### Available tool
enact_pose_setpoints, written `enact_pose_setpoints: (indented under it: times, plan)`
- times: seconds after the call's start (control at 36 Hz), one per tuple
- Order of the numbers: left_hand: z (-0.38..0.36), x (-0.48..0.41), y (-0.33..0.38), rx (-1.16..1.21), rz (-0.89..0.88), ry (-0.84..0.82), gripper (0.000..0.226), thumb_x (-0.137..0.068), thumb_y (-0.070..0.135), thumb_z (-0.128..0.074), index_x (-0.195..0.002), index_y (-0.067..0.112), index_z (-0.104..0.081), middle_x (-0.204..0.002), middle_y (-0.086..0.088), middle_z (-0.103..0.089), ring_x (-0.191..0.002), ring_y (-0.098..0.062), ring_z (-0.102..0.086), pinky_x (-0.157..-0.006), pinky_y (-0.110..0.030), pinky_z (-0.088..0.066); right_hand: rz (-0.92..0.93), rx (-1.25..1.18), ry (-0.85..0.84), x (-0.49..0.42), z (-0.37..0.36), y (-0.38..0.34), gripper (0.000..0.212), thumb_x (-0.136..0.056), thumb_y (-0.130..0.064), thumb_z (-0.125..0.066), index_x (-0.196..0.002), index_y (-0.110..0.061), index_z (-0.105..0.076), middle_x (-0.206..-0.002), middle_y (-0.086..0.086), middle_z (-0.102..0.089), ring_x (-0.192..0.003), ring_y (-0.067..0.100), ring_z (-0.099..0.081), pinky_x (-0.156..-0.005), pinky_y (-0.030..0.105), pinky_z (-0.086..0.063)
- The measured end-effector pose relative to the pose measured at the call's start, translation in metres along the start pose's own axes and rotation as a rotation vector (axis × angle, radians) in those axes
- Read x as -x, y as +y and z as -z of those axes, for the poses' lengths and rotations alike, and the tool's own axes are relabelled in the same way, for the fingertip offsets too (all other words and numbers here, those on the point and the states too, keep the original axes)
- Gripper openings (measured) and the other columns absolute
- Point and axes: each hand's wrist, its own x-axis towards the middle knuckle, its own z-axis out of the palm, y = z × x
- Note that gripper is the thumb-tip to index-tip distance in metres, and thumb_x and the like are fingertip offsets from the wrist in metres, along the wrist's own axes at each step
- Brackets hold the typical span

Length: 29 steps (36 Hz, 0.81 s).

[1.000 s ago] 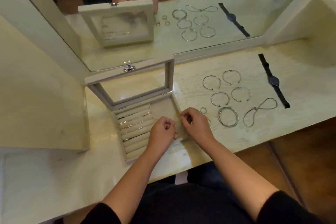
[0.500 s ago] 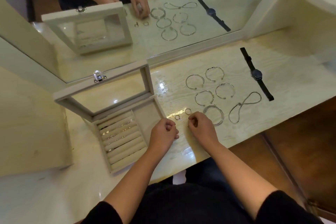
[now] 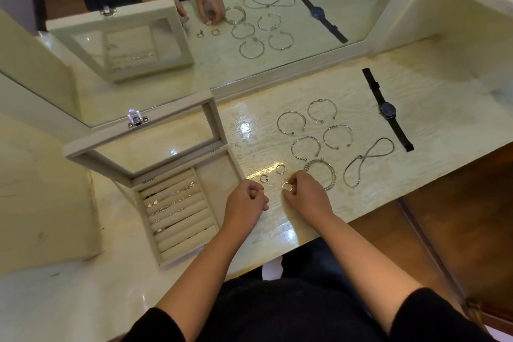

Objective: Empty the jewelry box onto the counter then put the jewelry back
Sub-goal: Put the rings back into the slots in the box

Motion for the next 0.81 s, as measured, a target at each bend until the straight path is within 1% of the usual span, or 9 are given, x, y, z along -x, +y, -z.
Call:
enact_pose_setpoints:
  times: [0.11, 0.19, 0.28, 0.36, 0.5, 0.58, 0.67, 0.75, 0.81]
  plan:
    - [0.002, 0.002, -0.001, 0.015, 0.01, -0.003, 0.021, -0.087, 0.003, -0.048, -0.078, 0.022, -0.053, -0.073, -0.002, -0.063, -0.058, -0.008, -0.06, -0.065, -0.021, -0.048, -0.005, -0.023, 0.004, 0.001, 0.001, -0.002, 0.022, -0.085, -0.024, -0.057, -0.102, -0.01, -0.055, -0.096, 0.005, -0.062, -0.089, 0.022, -0.057, -0.071, 0.029, -0.041]
    - [0.005, 0.004, -0.002, 0.042, 0.016, -0.001, 0.02, -0.088, 0.003, -0.047, -0.079, 0.02, -0.053, -0.074, -0.004, -0.063, -0.058, -0.008, -0.06, -0.062, -0.017, -0.048, 0.025, -0.05, 0.012, 0.002, 0.002, -0.007, 0.021, -0.083, -0.023, -0.06, -0.1, -0.011, -0.056, -0.085, 0.001, -0.059, -0.083, 0.019, -0.056, -0.067, 0.027, -0.039]
    - [0.01, 0.006, -0.004, 0.067, 0.022, 0.014, 0.019, -0.09, 0.004, -0.047, -0.081, 0.018, -0.055, -0.074, -0.005, -0.063, -0.06, -0.011, -0.06, -0.065, -0.02, -0.052, 0.079, -0.103, 0.005, 0.003, 0.002, -0.018, 0.017, -0.081, -0.022, -0.064, -0.093, -0.013, -0.055, -0.068, -0.01, -0.049, -0.072, 0.013, -0.051, -0.063, 0.026, -0.037]
    - [0.017, 0.007, -0.006, 0.087, 0.018, 0.044, 0.015, -0.091, 0.006, -0.047, -0.084, 0.015, -0.057, -0.073, -0.005, -0.064, -0.06, -0.012, -0.06, -0.067, -0.023, -0.053, 0.144, -0.138, -0.035, 0.005, -0.001, -0.034, 0.018, -0.08, -0.02, -0.065, -0.093, -0.015, -0.055, -0.065, -0.011, -0.047, -0.068, 0.011, -0.049, -0.061, 0.024, -0.036]
    - [0.031, 0.012, -0.011, 0.085, 0.013, 0.118, 0.011, -0.091, 0.007, -0.048, -0.09, 0.012, -0.058, -0.067, -0.002, -0.063, -0.057, -0.009, -0.061, -0.05, -0.007, -0.045, 0.245, -0.172, -0.139, 0.011, -0.011, -0.06, 0.021, -0.078, -0.019, -0.067, -0.096, -0.014, -0.057, -0.068, -0.011, -0.049, -0.068, 0.01, -0.049, -0.067, 0.027, -0.041]
    - [0.044, 0.015, -0.015, 0.057, 0.022, 0.169, 0.014, -0.091, 0.007, -0.046, -0.096, 0.011, -0.058, -0.071, -0.005, -0.064, -0.059, -0.01, -0.061, -0.047, -0.008, -0.043, 0.299, -0.176, -0.189, 0.015, -0.02, -0.073, 0.021, -0.078, -0.018, -0.066, -0.097, -0.014, -0.058, -0.065, -0.012, -0.048, -0.065, 0.006, -0.048, -0.065, 0.024, -0.041]
    - [0.057, 0.019, -0.02, 0.032, 0.035, 0.205, 0.018, -0.091, 0.007, -0.044, -0.099, 0.017, -0.057, -0.075, -0.008, -0.066, -0.048, 0.0, -0.056, -0.038, -0.011, -0.036, 0.339, -0.144, -0.231, 0.019, -0.028, -0.084, 0.019, -0.08, -0.02, -0.064, -0.096, -0.015, -0.057, -0.064, -0.012, -0.048, -0.064, 0.006, -0.048, -0.064, 0.023, -0.041]
    - [0.069, 0.024, -0.027, 0.056, 0.048, 0.23, 0.02, -0.09, 0.005, -0.047, -0.1, 0.018, -0.059, -0.082, -0.006, -0.066, -0.065, -0.009, -0.062, -0.05, -0.018, -0.045, 0.371, -0.135, -0.274, 0.022, -0.034, -0.095, 0.017, -0.08, -0.021, -0.064, -0.094, -0.015, -0.057, -0.064, -0.011, -0.05, -0.067, 0.011, -0.051, -0.067, 0.028, -0.045]
    - [0.076, 0.027, -0.031, 0.071, 0.046, 0.25, 0.018, -0.089, 0.005, -0.049, -0.095, 0.018, -0.06, -0.086, -0.004, -0.066, -0.071, -0.013, -0.062, -0.057, -0.018, -0.045, 0.392, -0.137, -0.307, 0.025, -0.04, -0.103, 0.015, -0.081, -0.02, -0.064, -0.092, -0.013, -0.057, -0.064, -0.01, -0.051, -0.067, 0.012, -0.052, -0.069, 0.03, -0.046]
